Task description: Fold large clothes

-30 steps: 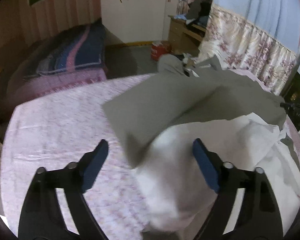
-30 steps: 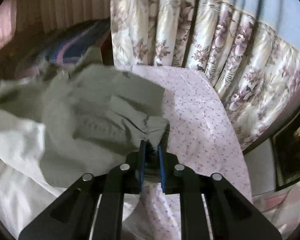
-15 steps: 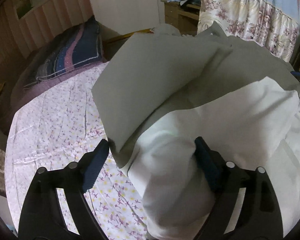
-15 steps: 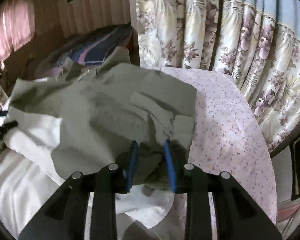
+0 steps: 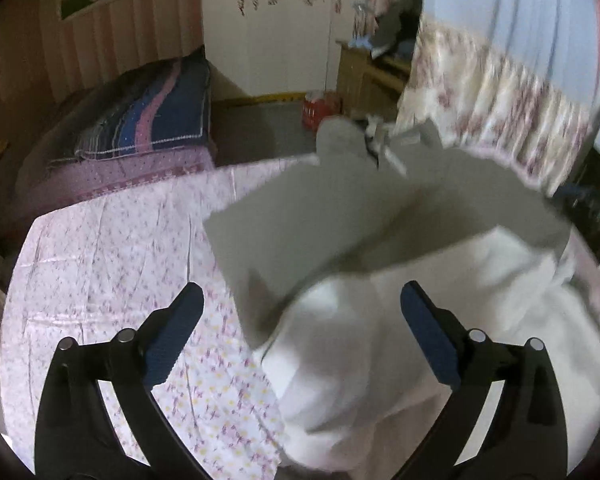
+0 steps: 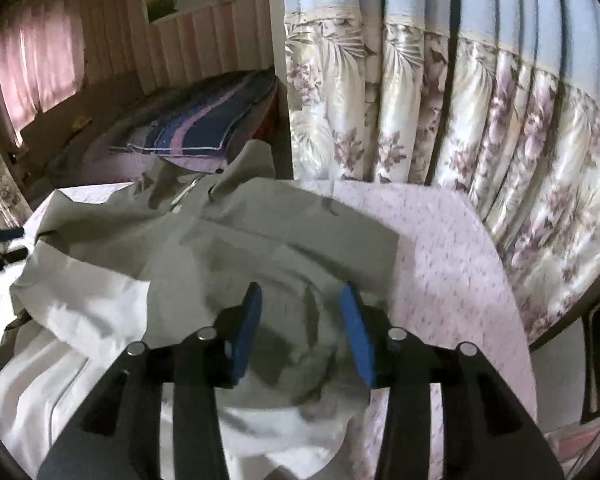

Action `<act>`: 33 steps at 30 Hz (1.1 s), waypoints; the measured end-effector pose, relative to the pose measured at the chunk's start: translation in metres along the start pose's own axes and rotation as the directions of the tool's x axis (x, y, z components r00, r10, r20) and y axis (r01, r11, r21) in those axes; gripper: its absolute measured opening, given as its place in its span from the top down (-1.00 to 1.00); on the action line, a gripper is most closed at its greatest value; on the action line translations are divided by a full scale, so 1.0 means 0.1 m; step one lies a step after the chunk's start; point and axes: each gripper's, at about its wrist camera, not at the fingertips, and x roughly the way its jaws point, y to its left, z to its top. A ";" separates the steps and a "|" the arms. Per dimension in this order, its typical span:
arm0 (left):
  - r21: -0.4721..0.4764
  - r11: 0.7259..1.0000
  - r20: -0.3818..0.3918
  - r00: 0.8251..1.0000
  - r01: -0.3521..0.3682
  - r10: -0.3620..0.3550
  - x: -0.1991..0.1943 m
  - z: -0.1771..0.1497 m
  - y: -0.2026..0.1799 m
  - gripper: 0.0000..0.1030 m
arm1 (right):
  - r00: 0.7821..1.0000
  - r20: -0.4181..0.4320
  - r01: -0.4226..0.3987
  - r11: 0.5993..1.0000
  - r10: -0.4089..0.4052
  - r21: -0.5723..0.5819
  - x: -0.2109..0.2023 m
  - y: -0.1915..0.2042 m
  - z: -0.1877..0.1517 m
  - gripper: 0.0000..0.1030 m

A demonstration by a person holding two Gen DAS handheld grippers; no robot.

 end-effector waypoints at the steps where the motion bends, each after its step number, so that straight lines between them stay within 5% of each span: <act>1: -0.010 1.000 -0.006 1.000 -0.008 0.008 0.04 0.05 0.04 -0.90 | 1.000 -0.007 -0.003 1.000 0.003 -0.003 0.04 0.00 0.02 0.17; 9: -0.046 0.992 -0.128 0.986 -0.116 0.109 0.76 0.21 0.19 -0.84 | 0.995 -0.091 0.036 0.999 -0.037 -0.013 0.53 -0.03 0.01 0.21; 16: 0.089 0.979 -0.162 0.967 -0.183 0.195 1.03 0.16 0.08 -0.86 | 0.986 -0.147 0.076 0.996 -0.081 -0.036 0.77 -0.04 -0.07 0.25; 27: 0.131 0.980 0.000 0.988 -0.152 0.154 0.01 -0.05 -0.19 -0.86 | 0.999 -0.007 -0.049 0.999 0.049 0.013 -0.22 -0.06 -0.23 0.19; 30: 0.152 0.980 -0.016 0.991 -0.127 0.131 -0.04 -0.24 -0.33 -0.87 | 0.998 -0.045 -0.036 0.999 0.035 -0.002 -0.16 -0.05 -0.41 0.19; 33: 0.170 0.971 -0.070 0.981 -0.167 0.181 0.18 -0.38 -0.31 -0.88 | 0.997 -0.072 -0.029 1.000 0.029 0.002 -0.04 -0.04 -0.57 0.19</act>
